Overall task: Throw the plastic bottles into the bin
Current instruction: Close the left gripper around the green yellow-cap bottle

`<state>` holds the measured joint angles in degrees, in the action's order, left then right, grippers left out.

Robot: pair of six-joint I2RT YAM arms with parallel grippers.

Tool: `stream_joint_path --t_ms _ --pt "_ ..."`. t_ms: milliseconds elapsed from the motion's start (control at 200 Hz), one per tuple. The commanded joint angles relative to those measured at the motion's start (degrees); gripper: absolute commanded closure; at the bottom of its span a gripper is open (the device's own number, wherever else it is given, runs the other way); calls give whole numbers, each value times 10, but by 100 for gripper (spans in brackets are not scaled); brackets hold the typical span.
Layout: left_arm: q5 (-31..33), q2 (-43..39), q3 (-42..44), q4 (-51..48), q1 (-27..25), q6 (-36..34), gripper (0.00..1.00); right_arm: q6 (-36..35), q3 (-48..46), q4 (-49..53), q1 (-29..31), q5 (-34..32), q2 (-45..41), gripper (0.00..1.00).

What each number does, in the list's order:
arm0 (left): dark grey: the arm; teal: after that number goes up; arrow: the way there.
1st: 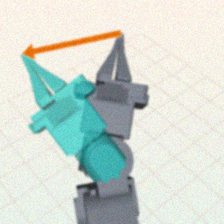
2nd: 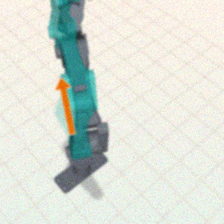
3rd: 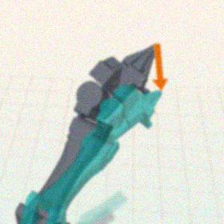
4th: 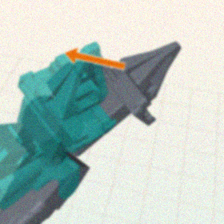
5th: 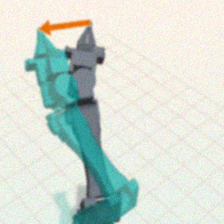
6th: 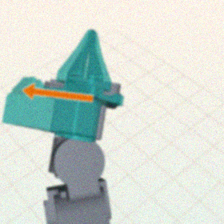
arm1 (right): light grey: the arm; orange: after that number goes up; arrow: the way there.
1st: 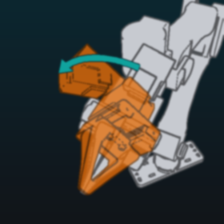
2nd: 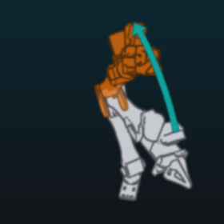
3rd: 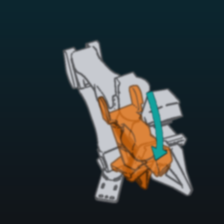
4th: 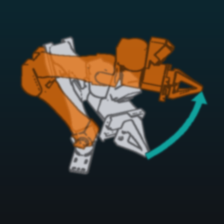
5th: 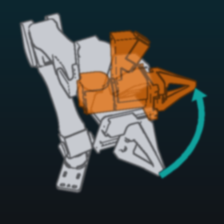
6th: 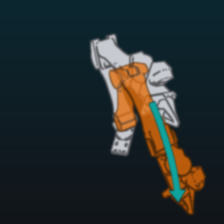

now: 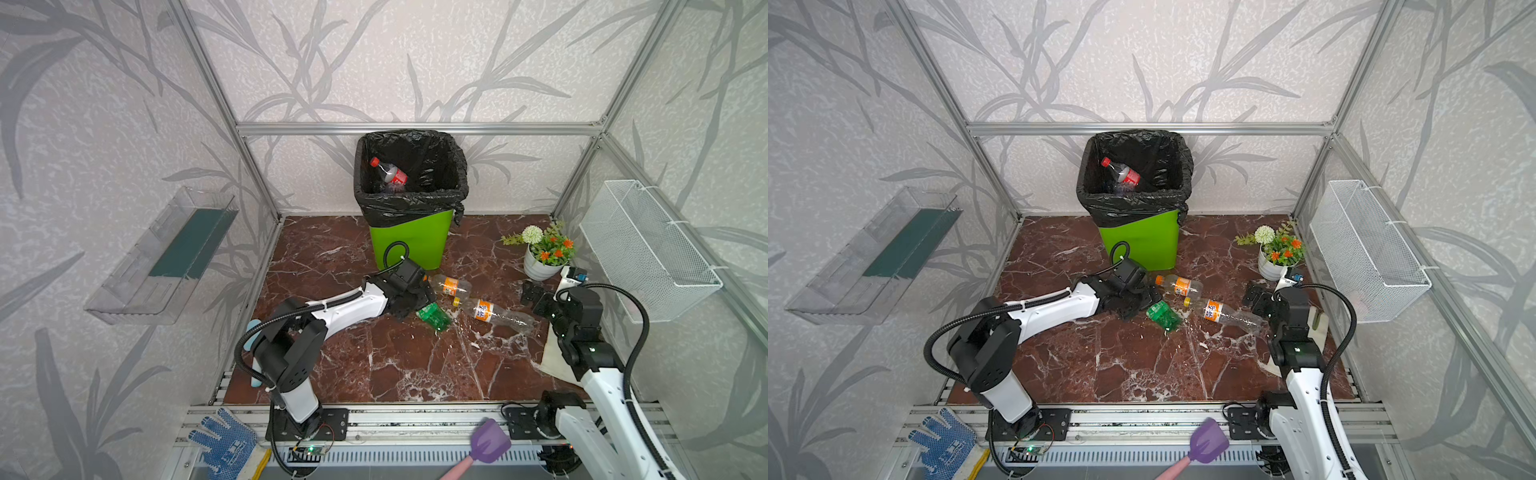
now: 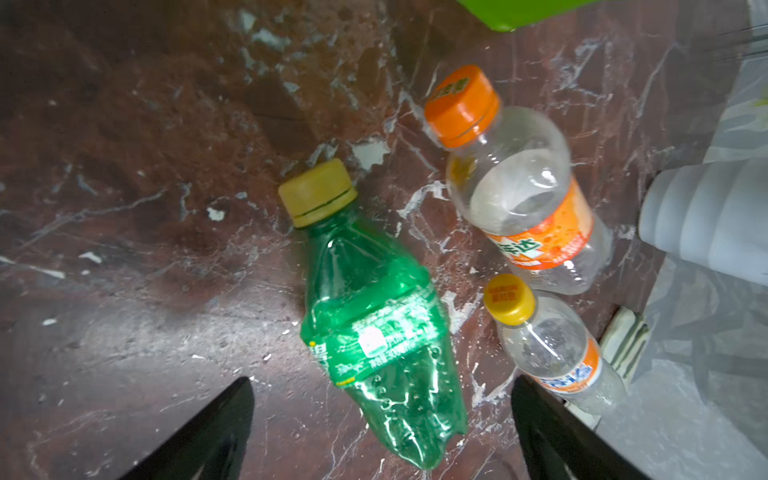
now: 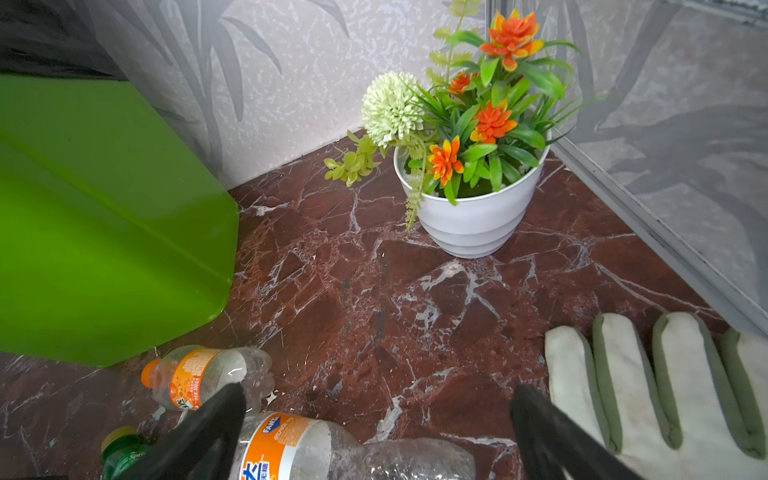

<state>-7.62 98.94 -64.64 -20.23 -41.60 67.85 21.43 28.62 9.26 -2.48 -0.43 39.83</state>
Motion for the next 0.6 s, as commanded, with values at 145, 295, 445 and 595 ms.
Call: stream_joint_path --t_ms 145,295,445,595 --pt "29 34 -65 -80 -13 54 1 9 -20 -28 -7 13 8 1" --pt "30 61 -96 -101 -20 64 1 9 -28 -33 -10 13 9 1" --pt "21 88 -109 -112 -24 85 1 7 -28 -34 -15 14 10 1" --pt "13 116 -125 -110 -29 91 1 7 -30 -39 -20 19 12 1"
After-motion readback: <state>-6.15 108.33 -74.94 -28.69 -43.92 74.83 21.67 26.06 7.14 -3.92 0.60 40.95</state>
